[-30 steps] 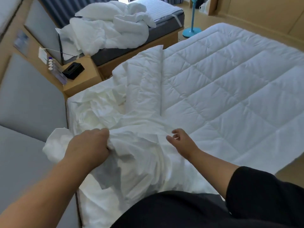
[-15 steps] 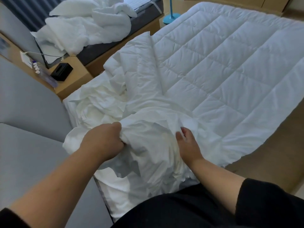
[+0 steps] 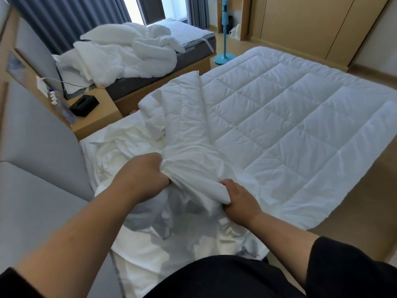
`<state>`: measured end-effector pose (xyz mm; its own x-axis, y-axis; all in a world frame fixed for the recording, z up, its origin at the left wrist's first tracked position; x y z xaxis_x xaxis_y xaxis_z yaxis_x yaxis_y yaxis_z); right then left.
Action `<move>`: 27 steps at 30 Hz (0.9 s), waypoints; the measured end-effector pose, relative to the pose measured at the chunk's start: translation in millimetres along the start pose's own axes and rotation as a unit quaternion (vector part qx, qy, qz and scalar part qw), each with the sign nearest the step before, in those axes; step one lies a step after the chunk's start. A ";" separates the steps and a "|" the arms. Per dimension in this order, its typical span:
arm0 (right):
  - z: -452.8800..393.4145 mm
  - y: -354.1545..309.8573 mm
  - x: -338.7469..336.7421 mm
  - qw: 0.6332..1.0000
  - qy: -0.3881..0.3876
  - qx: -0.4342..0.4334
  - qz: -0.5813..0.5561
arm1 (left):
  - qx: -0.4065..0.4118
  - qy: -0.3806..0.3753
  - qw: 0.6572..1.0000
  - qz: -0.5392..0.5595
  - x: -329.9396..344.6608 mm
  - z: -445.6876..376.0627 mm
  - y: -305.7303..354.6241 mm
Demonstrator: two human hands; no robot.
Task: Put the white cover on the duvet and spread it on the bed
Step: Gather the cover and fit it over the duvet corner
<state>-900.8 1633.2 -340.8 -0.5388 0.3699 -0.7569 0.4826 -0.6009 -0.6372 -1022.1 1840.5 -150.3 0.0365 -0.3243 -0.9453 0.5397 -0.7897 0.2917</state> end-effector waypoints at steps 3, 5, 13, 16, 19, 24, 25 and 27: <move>-8.3 21.0 -45.8 0.996 -0.035 -0.008 0.086 | 0.000 0.000 1.000 -0.015 -27.2 -7.0 9.5; -18.4 31.3 -96.7 0.986 -0.016 -0.025 0.165 | 0.012 -0.016 0.999 -0.033 -38.1 -7.2 17.1; -93.2 -20.2 -344.1 0.877 0.305 -0.162 0.335 | 0.097 -0.009 0.992 -0.081 -66.5 -5.7 81.8; -108.6 -5.0 -332.2 0.873 0.375 -0.030 0.309 | 0.101 -0.042 0.991 -0.077 -80.1 -6.3 92.4; -96.3 18.7 -245.9 0.939 0.292 0.085 0.162 | 0.079 -0.048 0.993 -0.067 -80.3 -14.2 83.7; -3.5 -7.2 -93.4 0.977 0.056 -0.009 -0.208 | 0.037 -0.096 0.993 -0.055 -47.6 -21.5 76.7; 7.5 -10.3 -77.3 0.980 -0.028 -0.018 -0.194 | 0.030 -0.099 0.993 -0.050 -43.2 -23.1 78.1; 9.8 -3.4 -56.9 0.983 -0.131 -0.044 -0.120 | 0.022 -0.097 0.995 -0.031 -37.5 -26.1 81.8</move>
<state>-878.5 1607.3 -294.1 -0.7987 0.2913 -0.5265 0.3712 -0.4503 -0.8121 -957.3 1801.7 -94.9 -0.1615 -0.3649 -0.9169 0.4978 -0.8324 0.2436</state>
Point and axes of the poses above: each hand's wrist, its own z-axis away from the middle knuckle, its own x-axis out of the palm, y = z × x, the point moved 2 cm from there along -z, towards the middle knuckle, and after that the axes turned 1 degree about z, right-handed, at the moved point
